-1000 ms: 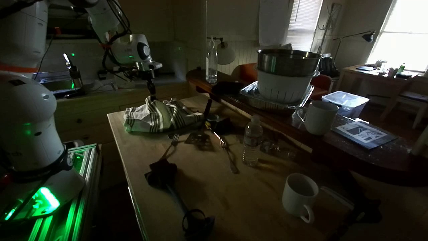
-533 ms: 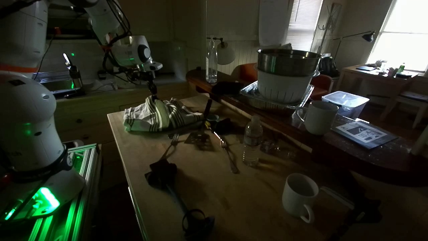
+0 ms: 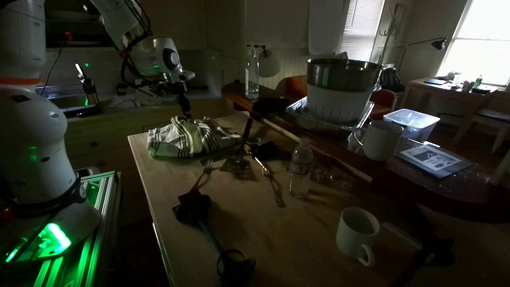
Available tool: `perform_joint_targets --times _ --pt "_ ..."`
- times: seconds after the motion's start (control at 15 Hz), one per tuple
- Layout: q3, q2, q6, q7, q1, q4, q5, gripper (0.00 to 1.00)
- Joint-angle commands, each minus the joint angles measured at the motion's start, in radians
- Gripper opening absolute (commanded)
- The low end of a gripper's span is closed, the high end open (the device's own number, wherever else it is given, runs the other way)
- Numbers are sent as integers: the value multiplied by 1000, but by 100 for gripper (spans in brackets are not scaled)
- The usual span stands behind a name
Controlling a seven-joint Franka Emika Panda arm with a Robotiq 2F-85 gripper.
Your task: Pull the tea towel to the left
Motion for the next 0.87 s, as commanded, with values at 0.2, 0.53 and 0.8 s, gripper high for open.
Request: perform_joint_targets --times 0.2,0.53,0.8 --pt "6 -387 59 -94 -138 -280 21 100" --pt "-199 -616 107 -513 57 -429 360 100" --pt "-75 -597 86 -526 -73 -393 388 100"
